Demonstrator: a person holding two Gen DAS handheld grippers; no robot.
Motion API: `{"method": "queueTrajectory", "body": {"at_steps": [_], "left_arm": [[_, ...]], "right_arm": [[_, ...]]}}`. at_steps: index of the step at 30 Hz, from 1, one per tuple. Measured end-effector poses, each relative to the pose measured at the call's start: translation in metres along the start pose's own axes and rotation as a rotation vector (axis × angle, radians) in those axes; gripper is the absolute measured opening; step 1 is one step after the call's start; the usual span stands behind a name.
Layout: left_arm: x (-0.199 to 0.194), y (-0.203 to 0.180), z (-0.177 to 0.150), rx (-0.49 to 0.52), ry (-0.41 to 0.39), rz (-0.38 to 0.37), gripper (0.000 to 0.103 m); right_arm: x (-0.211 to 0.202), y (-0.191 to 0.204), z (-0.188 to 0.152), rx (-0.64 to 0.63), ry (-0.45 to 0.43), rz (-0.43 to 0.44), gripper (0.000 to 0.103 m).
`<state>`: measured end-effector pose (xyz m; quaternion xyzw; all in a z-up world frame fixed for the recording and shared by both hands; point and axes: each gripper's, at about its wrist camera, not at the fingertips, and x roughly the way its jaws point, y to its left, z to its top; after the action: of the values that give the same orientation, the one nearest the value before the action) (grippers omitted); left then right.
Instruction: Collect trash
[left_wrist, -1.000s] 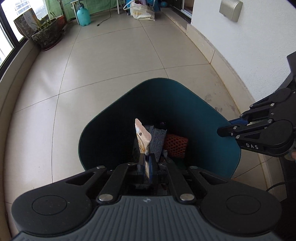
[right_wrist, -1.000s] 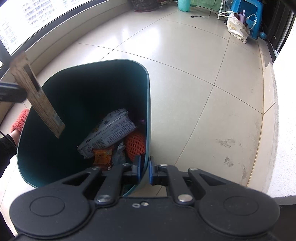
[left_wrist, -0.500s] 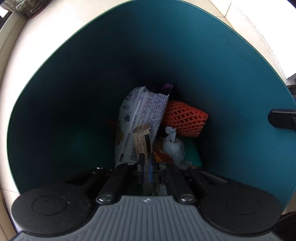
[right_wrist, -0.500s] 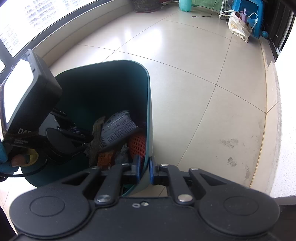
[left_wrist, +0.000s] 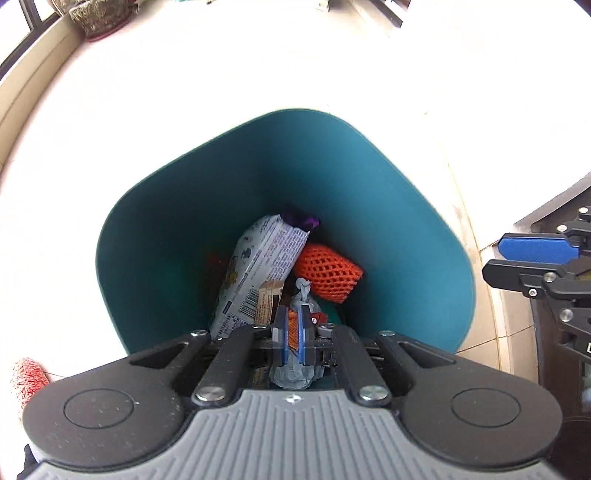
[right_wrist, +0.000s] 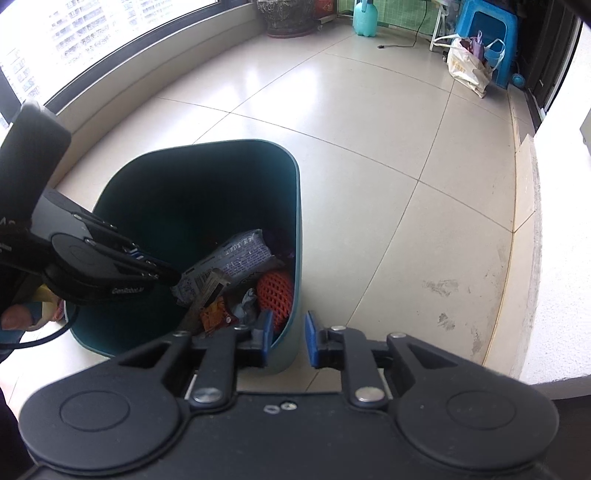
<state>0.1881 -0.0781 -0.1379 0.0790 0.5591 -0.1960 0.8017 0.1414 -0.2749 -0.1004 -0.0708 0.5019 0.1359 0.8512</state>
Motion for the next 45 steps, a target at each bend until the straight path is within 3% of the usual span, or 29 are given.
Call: {"method": "queueTrajectory", "body": {"at_steps": [4,10,15,19,22,24,26,27,34,36,41,45], "left_arm": [[-0.044,0.003,-0.019,-0.016,-0.096,0.0,0.004],[-0.104,0.007,-0.055,-0.032,-0.221,0.054,0.004],[-0.13,0.009,-0.085,-0.036,-0.282,0.116,0.005],[-0.15,0.012,-0.104,-0.05,-0.314,0.122,0.006],[-0.156,0.012,-0.116,-0.048,-0.34,0.125,0.019],[-0.162,0.012,-0.126,-0.062,-0.362,0.118,0.042],[-0.166,0.013,-0.133,-0.071,-0.389,0.115,0.062],[-0.17,0.013,-0.138,-0.071,-0.409,0.115,0.067],[-0.176,0.008,-0.156,-0.043,-0.472,0.069,0.076],[-0.176,0.007,-0.158,-0.043,-0.483,0.054,0.081],[-0.172,0.007,-0.161,-0.073,-0.493,0.026,0.081],[-0.164,0.007,-0.165,-0.092,-0.501,0.029,0.081]], "right_arm": [[-0.032,0.014,-0.004,-0.011,-0.061,-0.025,0.024],[-0.076,0.039,-0.022,0.02,-0.142,-0.018,0.039],[-0.102,0.06,-0.037,0.074,-0.204,-0.005,0.047],[-0.115,0.079,-0.054,0.077,-0.257,-0.007,0.059],[-0.118,0.089,-0.062,0.081,-0.28,-0.014,0.062],[-0.123,0.096,-0.068,0.082,-0.316,-0.024,0.065],[-0.125,0.102,-0.071,0.074,-0.349,-0.033,0.074],[-0.125,0.106,-0.074,0.071,-0.369,-0.045,0.075],[-0.126,0.122,-0.089,0.05,-0.487,-0.079,0.103],[-0.126,0.126,-0.095,0.055,-0.52,-0.106,0.103],[-0.121,0.122,-0.097,0.133,-0.557,-0.168,0.103],[-0.114,0.113,-0.095,0.202,-0.554,-0.164,0.103]]}}
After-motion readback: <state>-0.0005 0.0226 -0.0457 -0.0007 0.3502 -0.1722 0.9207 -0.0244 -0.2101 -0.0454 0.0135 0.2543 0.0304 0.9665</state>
